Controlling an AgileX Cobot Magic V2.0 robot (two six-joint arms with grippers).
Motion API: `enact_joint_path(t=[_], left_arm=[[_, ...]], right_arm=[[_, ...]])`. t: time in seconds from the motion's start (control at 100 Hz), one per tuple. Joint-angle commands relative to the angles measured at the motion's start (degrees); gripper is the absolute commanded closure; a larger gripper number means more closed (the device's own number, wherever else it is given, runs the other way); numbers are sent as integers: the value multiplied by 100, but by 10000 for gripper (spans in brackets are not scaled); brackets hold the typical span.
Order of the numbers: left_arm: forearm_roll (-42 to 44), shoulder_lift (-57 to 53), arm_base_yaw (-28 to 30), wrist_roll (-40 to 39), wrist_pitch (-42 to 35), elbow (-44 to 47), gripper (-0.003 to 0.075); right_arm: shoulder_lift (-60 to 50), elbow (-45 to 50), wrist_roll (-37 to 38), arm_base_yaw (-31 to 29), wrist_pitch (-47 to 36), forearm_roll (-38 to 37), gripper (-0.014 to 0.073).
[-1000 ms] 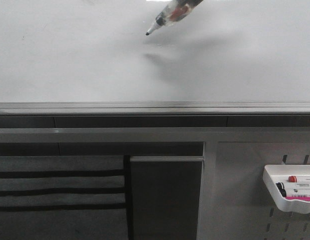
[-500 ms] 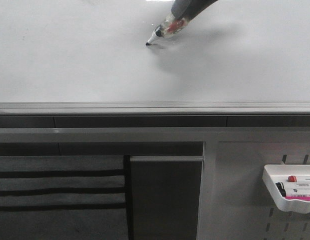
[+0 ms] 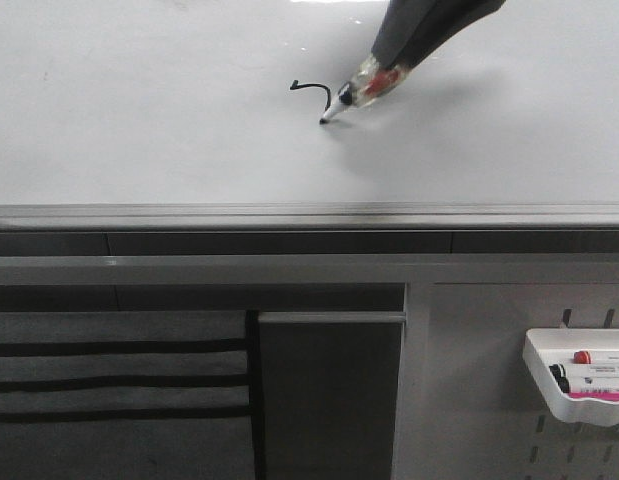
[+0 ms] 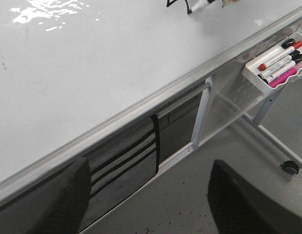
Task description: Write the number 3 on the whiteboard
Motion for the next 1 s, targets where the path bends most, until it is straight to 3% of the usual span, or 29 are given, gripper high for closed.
enact_joint_path(t=[0.0, 0.3, 0.53, 0.68, 0.76, 0.91, 0.99], left_arm=[[-152, -57, 11, -43, -331, -141, 248], [-15, -57, 11, -43, -331, -141, 248], [-15, -57, 11, -43, -341, -141, 248], [-15, -57, 11, -43, -309, -141, 248], [-15, -57, 11, -1, -233, -141, 248], [-69, 19, -178, 421, 317, -320, 248], [-80, 228, -437, 676, 730, -529, 248]], right_arm=[[-60, -78, 7, 71, -575, 95, 594], [-405, 288, 95, -179, -152, -114, 594], [-144, 459, 95, 455, -1362, 114, 594], [-243, 191, 53, 505, -876, 171, 594], [-627, 276, -724, 563, -198, 569, 594], [-1547, 1104, -2666, 613, 641, 2308, 594], [-2013, 1499, -3258, 664, 917, 2442, 594]])
